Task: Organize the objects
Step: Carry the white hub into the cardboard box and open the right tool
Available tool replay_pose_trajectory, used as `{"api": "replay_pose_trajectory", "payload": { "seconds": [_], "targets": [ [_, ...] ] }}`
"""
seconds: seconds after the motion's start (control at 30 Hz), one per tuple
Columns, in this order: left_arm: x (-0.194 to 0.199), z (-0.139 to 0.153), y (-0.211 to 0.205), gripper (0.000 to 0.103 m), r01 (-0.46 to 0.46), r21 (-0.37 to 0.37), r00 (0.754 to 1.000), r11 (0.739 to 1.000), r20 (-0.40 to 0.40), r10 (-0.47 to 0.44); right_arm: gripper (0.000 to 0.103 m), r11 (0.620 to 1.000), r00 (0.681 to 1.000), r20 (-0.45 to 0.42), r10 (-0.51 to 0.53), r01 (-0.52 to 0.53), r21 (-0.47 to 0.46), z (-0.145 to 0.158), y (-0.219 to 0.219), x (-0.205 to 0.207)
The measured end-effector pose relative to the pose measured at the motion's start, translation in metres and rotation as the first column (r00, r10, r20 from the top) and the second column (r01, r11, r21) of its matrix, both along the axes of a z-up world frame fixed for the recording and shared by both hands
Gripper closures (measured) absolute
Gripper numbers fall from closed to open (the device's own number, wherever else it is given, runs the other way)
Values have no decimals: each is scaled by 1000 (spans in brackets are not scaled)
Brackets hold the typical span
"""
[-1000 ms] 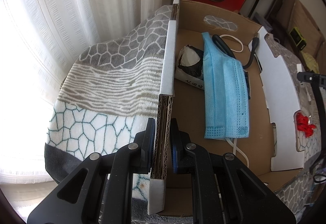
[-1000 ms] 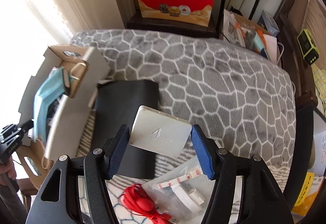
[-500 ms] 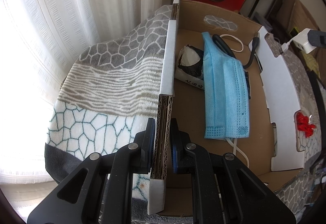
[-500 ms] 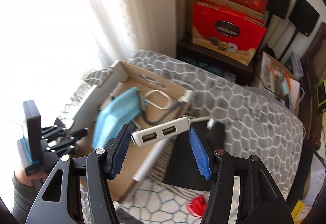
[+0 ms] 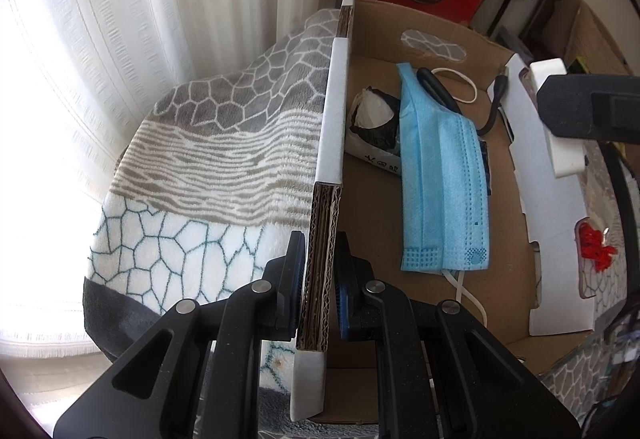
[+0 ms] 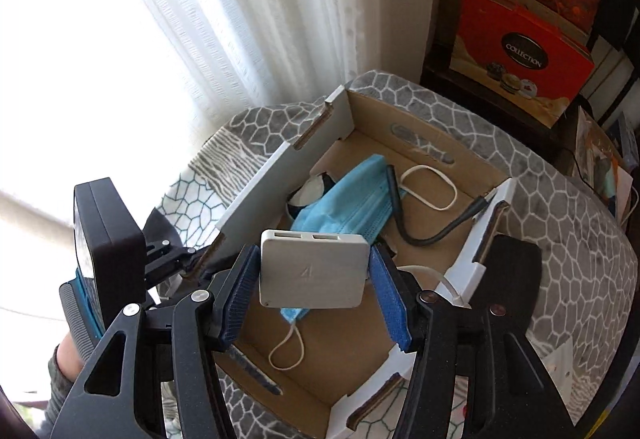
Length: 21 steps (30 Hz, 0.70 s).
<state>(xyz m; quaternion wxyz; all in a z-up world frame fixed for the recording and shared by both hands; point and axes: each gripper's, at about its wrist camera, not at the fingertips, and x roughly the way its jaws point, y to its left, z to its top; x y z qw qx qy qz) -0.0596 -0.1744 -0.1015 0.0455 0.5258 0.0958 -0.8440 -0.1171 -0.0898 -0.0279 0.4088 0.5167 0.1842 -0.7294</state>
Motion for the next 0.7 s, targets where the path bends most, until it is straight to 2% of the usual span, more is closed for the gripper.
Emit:
{"api": "replay_pose_trajectory", "payload": {
  "seconds": [0.1,0.27,0.33,0.7],
  "targets": [
    [1,0,0,91,-1,5,1000,1000,-1,1,46,999,999,23,42,-42,16,-9,-9,10],
    [1,0,0,91,1,1,1000,1000,0,-1,46,998,987,151,58,-63,24,-32,-14,16],
    [1,0,-1,92,1,2,1000,1000,2,-1,46,998,983,177,54,-57,14,-36,-13,16],
    [2,-1,-1,92,-1,6,1000,1000,4,0,45,1000,992,123,5,-2,-21,-13,10,-1]
  ]
}}
